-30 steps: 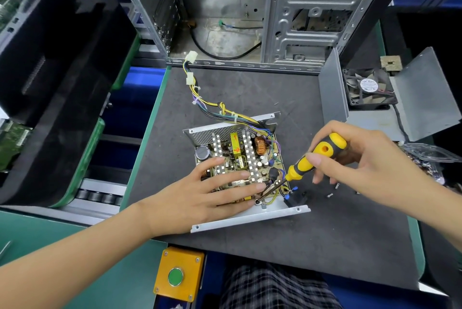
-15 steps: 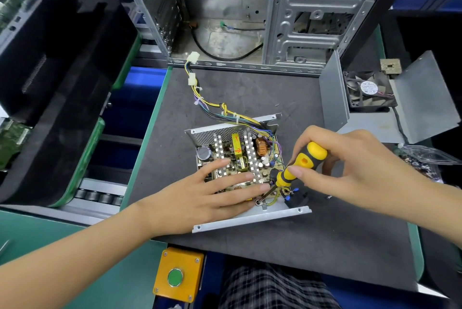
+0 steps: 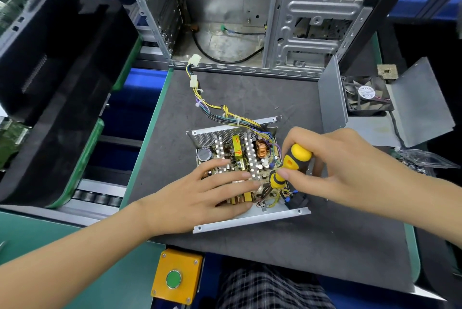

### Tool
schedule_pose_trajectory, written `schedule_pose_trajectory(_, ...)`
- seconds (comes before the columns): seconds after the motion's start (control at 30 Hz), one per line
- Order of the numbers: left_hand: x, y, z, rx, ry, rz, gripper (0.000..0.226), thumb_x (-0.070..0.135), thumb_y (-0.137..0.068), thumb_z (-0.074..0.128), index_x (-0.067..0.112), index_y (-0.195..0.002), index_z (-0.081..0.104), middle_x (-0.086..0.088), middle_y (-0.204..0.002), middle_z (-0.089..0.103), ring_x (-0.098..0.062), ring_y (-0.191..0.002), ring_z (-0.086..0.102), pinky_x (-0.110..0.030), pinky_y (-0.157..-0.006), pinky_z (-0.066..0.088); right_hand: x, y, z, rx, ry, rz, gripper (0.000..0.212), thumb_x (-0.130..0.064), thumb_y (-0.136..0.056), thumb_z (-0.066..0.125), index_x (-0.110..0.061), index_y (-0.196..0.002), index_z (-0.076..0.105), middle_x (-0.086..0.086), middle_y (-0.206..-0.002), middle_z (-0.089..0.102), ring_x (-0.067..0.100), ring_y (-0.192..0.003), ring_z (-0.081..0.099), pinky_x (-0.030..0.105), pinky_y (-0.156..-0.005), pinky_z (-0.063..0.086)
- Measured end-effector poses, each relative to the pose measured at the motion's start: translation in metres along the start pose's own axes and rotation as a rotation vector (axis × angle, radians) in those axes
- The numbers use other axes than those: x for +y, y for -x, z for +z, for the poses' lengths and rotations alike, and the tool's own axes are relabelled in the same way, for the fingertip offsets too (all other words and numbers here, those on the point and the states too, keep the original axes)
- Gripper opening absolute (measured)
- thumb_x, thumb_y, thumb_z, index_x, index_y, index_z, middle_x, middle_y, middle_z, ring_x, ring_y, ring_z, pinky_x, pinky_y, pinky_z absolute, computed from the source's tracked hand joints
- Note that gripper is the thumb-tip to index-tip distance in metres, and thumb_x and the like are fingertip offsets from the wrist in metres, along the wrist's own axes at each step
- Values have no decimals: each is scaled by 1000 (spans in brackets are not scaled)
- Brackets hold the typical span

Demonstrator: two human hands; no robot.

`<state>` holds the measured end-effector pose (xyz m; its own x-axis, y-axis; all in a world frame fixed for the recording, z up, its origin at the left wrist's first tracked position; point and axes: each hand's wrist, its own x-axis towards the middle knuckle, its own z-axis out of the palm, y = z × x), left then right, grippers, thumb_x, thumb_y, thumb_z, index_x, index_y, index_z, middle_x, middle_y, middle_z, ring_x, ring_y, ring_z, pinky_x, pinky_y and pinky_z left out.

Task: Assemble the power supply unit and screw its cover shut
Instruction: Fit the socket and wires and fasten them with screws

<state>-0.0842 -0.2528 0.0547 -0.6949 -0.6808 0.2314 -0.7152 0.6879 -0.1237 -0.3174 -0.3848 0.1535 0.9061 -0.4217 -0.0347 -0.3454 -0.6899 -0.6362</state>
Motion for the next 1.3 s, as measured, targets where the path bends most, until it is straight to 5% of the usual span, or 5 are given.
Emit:
schedule_pose_trajectory(0.33,-8,-46,-34,250,415,-364,16,22,-87,74,9,-79,74,-3,-72,59,-19,-64,51,-32,-49,43,-3,-7,-4,-45,73,33,32,-54,-84,48,-22,-89,48,0,-64,58,15,-53,48,35,-46,41)
schedule_pose_trajectory(0.63,5,-73,-47,237,1301,-943,49,16,-67,87,39,-104,66,10,-80,69,-10,-50,48,-22,-50,45,-15,-19,-12,-117,280,-12,31,-59,-85,35,-28,-84,38,-12,-66,43,10,-60,45,28,-54,39)
schedule_pose_trajectory(0.93,7,-70,-46,293,1192,-924,15,10,-77,80,10,-77,65,-9,-67,68,-14,-57,69,-22,-58,55,16,-16,-1,58,-218,291,52,-76,-77,31,-28,-81,50,-8,-69,66,6,-56,59,27,-57,50)
schedule_pose_trajectory(1.1,10,-68,-50,347,1166,-904,25,13,-76,79,30,-77,62,5,-60,63,-14,-59,70,-18,-58,51,39,5,31,-256,-102,587,60,-81,-57,50,-26,-77,61,-10,-71,65,-5,-55,55,20,-60,49)
schedule_pose_trajectory(1.3,11,-67,-51,367,1128,-890,30,12,-76,79,33,-74,58,5,-61,62,-17,-60,70,-23,-58,54,38,3,53,-203,-356,565,26,-34,-73,78,-15,-72,61,-4,-61,61,3,-43,50,15,-48,41)
